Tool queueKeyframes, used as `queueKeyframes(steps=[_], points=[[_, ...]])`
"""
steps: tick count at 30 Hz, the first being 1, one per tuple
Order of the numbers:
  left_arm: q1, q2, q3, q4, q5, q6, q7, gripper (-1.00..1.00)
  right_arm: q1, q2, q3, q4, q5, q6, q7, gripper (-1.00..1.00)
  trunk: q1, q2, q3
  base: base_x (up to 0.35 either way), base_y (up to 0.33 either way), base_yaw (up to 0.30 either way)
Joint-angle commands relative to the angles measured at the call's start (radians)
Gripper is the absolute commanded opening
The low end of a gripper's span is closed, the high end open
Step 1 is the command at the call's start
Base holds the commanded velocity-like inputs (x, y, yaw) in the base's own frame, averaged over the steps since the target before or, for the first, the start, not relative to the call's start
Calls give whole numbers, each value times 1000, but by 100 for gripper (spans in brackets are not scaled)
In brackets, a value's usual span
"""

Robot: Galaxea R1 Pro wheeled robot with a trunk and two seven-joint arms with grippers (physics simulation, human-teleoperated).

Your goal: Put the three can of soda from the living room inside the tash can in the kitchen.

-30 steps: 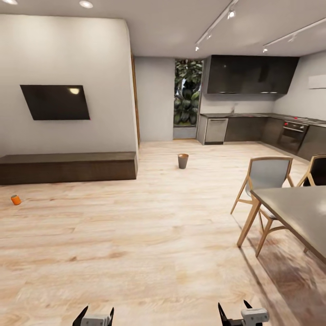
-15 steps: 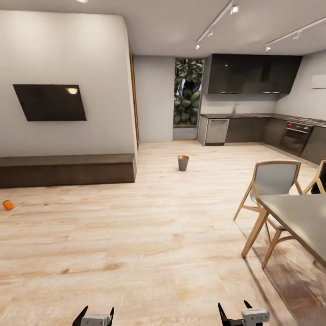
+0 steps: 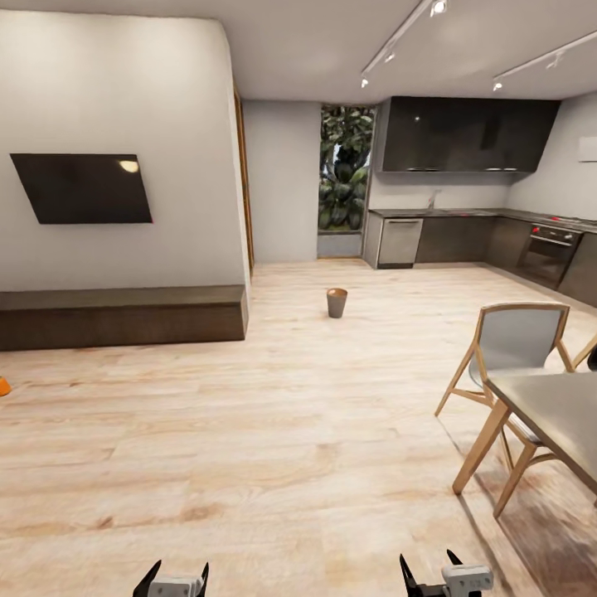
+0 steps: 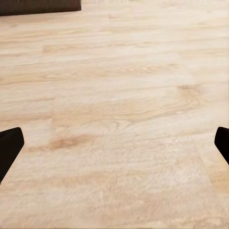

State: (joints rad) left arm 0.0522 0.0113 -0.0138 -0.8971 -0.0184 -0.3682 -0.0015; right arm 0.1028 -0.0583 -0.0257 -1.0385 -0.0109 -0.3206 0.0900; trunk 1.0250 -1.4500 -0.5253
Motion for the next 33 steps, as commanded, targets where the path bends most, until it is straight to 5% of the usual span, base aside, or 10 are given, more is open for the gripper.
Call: queueKeyframes(steps=[1, 33], points=[[0, 0, 0, 0, 0, 0, 0, 100, 0, 0, 0, 0, 0, 0, 0, 100, 0, 0, 0, 269, 0, 0], [0, 0, 0, -1, -1, 0, 0, 100, 0, 0, 3, 0, 0, -2, 0, 100, 0, 0, 0, 259, -19, 0]])
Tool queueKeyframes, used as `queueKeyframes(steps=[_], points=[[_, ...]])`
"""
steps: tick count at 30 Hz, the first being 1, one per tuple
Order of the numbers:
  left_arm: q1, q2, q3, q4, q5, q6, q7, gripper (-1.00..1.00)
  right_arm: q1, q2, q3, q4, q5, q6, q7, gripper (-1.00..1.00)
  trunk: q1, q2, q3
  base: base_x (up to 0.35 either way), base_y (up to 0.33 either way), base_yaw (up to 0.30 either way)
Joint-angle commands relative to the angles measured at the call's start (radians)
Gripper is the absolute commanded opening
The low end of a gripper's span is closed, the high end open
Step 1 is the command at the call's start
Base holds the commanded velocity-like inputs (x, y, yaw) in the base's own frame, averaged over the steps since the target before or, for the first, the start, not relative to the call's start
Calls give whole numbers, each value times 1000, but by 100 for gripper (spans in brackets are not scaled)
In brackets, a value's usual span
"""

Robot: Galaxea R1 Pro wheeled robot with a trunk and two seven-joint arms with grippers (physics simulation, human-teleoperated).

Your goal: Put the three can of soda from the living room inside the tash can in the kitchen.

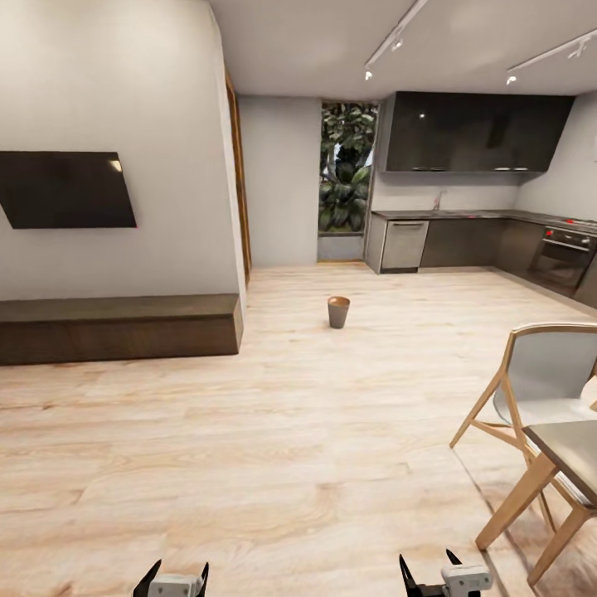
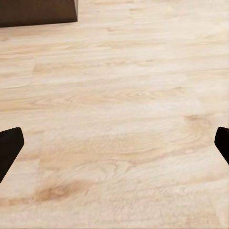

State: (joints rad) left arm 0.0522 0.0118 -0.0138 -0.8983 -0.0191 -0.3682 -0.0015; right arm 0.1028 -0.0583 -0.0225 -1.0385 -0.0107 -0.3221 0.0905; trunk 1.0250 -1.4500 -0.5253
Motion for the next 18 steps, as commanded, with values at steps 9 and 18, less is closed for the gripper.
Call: queueKeyframes(steps=[9, 18], points=[[0, 0, 0, 0, 0, 0, 0, 100, 0, 0, 1, 0, 0, 0, 0, 100, 0, 0, 0, 256, -109, 0], [0, 0, 0, -1, 0, 0, 0, 100, 0, 0, 1, 0, 0, 0, 0, 100, 0, 0, 0, 265, 15, 0]])
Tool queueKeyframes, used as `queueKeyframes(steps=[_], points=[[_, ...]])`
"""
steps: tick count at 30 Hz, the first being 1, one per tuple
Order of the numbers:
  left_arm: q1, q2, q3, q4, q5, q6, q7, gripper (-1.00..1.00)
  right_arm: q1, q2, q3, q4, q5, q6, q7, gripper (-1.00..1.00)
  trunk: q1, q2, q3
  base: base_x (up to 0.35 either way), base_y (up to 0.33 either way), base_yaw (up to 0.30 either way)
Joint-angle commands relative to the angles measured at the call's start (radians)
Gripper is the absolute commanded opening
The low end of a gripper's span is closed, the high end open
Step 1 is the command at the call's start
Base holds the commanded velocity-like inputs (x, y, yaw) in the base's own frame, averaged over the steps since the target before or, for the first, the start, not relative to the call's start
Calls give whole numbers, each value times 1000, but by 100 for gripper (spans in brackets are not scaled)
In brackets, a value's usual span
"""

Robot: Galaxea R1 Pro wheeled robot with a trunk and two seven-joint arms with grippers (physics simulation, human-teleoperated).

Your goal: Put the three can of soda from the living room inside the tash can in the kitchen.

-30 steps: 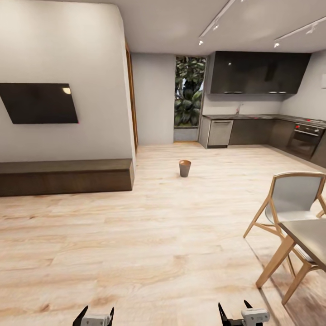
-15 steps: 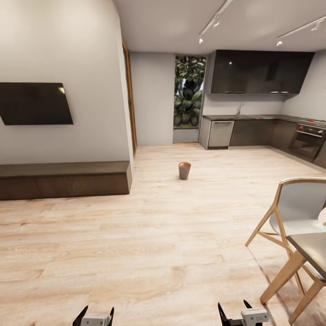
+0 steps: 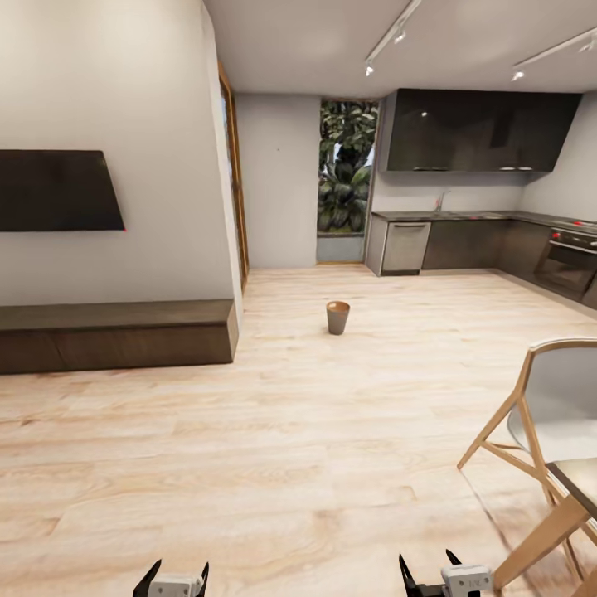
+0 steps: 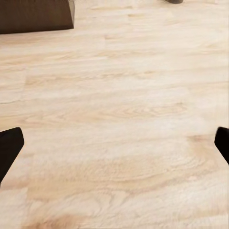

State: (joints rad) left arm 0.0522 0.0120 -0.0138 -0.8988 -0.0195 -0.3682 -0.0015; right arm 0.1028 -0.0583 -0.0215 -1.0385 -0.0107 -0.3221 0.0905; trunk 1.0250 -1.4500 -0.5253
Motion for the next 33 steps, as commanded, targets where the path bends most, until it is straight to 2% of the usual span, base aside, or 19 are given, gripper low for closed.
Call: queueKeyframes(steps=[1, 33], points=[[0, 0, 0, 0, 0, 0, 0, 100, 0, 0, 0, 0, 0, 0, 0, 100, 0, 0, 0, 279, 90, 0], [-3, -1, -2, 6, -1, 1, 0, 100, 0, 0, 2, 12, 0, 0, 0, 100, 0, 0, 0, 294, 137, 0]])
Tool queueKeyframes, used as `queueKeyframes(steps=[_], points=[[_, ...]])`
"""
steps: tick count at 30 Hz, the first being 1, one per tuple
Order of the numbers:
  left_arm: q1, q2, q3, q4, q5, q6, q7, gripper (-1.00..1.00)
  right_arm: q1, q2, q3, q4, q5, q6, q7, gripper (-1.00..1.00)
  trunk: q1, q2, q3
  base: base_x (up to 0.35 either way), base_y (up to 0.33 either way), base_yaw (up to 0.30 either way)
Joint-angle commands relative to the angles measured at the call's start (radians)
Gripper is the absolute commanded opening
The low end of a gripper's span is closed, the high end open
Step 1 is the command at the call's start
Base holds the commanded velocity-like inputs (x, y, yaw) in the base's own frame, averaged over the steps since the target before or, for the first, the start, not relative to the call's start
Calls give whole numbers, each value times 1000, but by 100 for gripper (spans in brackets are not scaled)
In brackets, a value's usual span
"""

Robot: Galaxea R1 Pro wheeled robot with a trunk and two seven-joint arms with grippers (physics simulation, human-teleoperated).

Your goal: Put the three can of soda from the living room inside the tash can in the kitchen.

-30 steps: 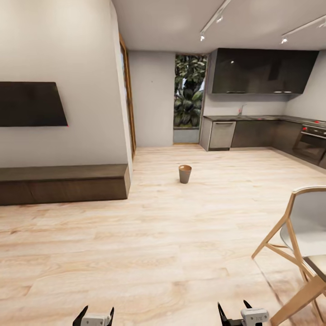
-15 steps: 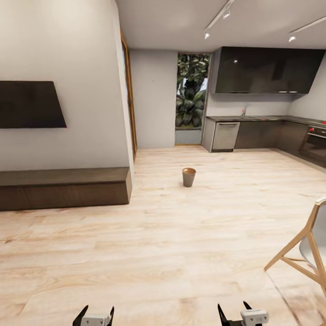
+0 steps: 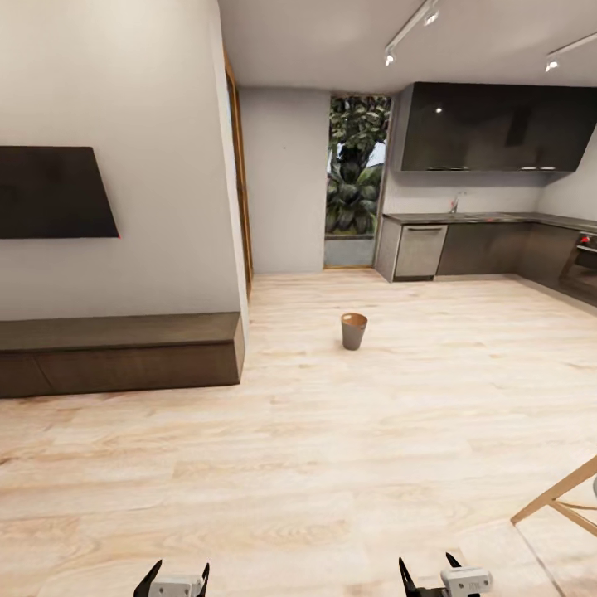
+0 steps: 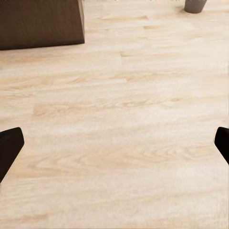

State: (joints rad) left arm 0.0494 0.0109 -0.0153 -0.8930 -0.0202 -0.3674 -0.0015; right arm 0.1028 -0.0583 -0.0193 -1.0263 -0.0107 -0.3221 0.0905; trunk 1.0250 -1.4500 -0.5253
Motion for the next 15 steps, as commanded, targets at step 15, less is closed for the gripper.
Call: queueKeyframes(steps=[15], points=[[0, 1, 0, 0, 0, -1, 0, 100, 0, 1, 2, 2, 0, 1, 0, 100, 0, 0, 0, 305, 32, 0]])
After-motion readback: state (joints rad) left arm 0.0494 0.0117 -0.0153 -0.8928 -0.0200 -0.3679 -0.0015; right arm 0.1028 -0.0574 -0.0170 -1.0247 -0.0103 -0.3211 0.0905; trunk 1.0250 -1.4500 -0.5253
